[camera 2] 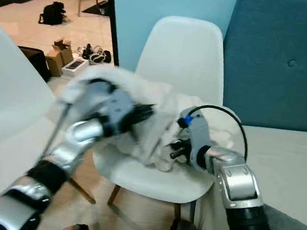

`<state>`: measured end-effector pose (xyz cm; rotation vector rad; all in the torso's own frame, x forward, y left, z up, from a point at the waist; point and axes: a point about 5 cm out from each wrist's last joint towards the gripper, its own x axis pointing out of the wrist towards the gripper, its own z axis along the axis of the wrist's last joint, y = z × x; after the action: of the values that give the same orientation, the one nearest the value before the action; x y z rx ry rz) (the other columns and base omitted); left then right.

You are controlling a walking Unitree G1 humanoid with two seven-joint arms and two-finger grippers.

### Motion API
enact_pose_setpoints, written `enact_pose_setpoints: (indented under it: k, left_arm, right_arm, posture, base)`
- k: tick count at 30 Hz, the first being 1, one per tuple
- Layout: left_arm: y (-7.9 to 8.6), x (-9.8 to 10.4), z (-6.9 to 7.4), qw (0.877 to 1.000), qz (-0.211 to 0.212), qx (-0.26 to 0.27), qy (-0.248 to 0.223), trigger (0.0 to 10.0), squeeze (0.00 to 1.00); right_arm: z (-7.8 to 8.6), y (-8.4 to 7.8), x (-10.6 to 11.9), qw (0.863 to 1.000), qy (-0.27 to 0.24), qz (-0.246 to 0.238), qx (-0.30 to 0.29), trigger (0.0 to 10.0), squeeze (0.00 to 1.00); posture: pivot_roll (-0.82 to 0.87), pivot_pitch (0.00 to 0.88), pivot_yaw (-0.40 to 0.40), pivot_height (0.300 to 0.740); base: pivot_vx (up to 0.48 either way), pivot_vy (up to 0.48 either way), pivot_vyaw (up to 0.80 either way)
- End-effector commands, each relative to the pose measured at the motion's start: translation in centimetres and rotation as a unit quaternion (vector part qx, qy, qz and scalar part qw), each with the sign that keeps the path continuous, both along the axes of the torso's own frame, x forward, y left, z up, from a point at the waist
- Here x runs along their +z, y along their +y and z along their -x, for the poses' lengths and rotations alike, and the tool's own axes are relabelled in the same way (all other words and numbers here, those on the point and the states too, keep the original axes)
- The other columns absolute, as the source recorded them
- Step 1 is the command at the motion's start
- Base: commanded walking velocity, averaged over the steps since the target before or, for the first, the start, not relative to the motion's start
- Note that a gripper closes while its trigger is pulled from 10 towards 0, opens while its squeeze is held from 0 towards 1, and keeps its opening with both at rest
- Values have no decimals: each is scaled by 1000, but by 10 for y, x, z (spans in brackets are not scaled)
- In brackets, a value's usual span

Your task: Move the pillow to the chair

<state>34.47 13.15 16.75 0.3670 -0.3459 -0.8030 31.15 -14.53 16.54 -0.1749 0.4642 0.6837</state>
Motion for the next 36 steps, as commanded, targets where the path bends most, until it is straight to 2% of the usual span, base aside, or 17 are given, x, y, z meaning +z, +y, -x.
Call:
enact_pose_setpoints:
  k: [1, 2, 5, 8, 9, 14, 15, 16, 18, 20, 21, 23, 24, 25, 28, 32, 36]
  left_arm:
    - [25, -22, 5, 998, -23, 24, 45, 10000, 0]
    - [40, -29, 7, 997, -32, 43, 58, 10000, 0]
    - [60, -37, 10, 993, -49, 76, 75, 10000, 0]
    - [65, -39, 9, 991, -55, 88, 81, 10000, 0]
    - [71, -36, 2, 987, -65, 125, 78, 10000, 0]
    - [65, -26, -8, 985, -77, 148, 54, 10000, 0]
    - [54, -15, -16, 986, -70, 146, 33, 10000, 0]
    - [54, -15, -16, 986, -70, 146, 33, 10000, 0]
    - [19, 9, -29, 993, -48, 110, -2, 10000, 0]
    - [7, 17, -32, 995, -41, 94, -12, 10000, 0]
    - [7, 17, -32, 995, -41, 94, -12, 10000, 0]
    - [-24, 32, -34, 998, -18, 45, -29, 10000, 0]
    - [-34, 36, -34, 999, -11, 29, -35, 10000, 0]
    - [-34, 36, -34, 999, -11, 29, -35, 10000, 0]
    - [-66, 45, -29, 999, 4, -21, -49, 10000, 0]
    - [-81, 46, -24, 997, 15, -49, -52, 10000, 0]
    - [-86, 41, -20, 997, 18, -64, -44, 10000, 0]
  right_arm:
    - [3, 13, 5, 999, 0, -18, 34, 10000, 0]
    - [2, 15, 5, 999, 1, -19, 37, 10000, 0]
    - [1, 17, 6, 999, 2, -21, 44, 10000, 0]
    - [1, 19, 6, 999, 3, -21, 49, 10000, 0]
    - [2, 23, 7, 998, 9, -27, 58, 10000, 0]
    - [2, 27, 7, 998, 12, -32, 59, 10000, 0]
    - [0, 29, 6, 998, 12, -35, 50, 10000, 0]
    - [0, 29, 6, 998, 12, -35, 50, 10000, 0]
    - [-9, 30, -1, 999, 18, -49, 17, 10000, 0]
    - [-12, 30, -4, 998, 21, -52, 4, 10000, 0]
    - [-12, 30, -4, 998, 21, -52, 4, 10000, 0]
    - [-20, 24, -12, 998, 19, -42, -35, 10000, 0]
    - [-26, 20, -15, 998, 10, -29, -54, 10000, 0]
    - [-26, 20, -15, 998, 10, -29, -54, 10000, 0]
    - [-36, 0, -20, 994, -18, 17, -102, 10000, 0]
    - [-40, -12, -20, 991, -30, 37, -126, 10000, 0]
    - [-43, -19, -20, 989, -37, 44, -137, 10000, 0]
  posture:
    - [-36, 95, -50, 537]
    - [-33, 94, -52, 537]
    - [-29, 90, -58, 537]
    - [-26, 86, -60, 537]
    - [-28, 86, -63, 537]
    - [-36, 87, -61, 537]
    - [-48, 94, -56, 537]
    - [-48, 94, -56, 537]
    - [-64, 113, -49, 537]
    - [-64, 113, -49, 537]
    - [-64, 113, -49, 537]
    - [-70, 154, -38, 537]
    - [-70, 158, -37, 537]
    - [-70, 158, -37, 537]
    - [-62, 193, -32, 537]
    - [-56, 205, -31, 537]
    - [-46, 218, -27, 537]
  base:
    - [0, 0, 0]
    - [0, 0, 0]
    - [0, 0, 0]
    - [0, 0, 0]
    - [0, 0, 0]
    - [0, 0, 0]
    - [0, 0, 0]
    - [0, 0, 0]
    - [0, 0, 0]
    - [0, 0, 0]
    - [0, 0, 0]
    - [0, 0, 0]
    - [0, 0, 0]
    - [0, 0, 0]
    - [0, 0, 0]
    - [0, 0, 0]
    - [0, 0, 0]
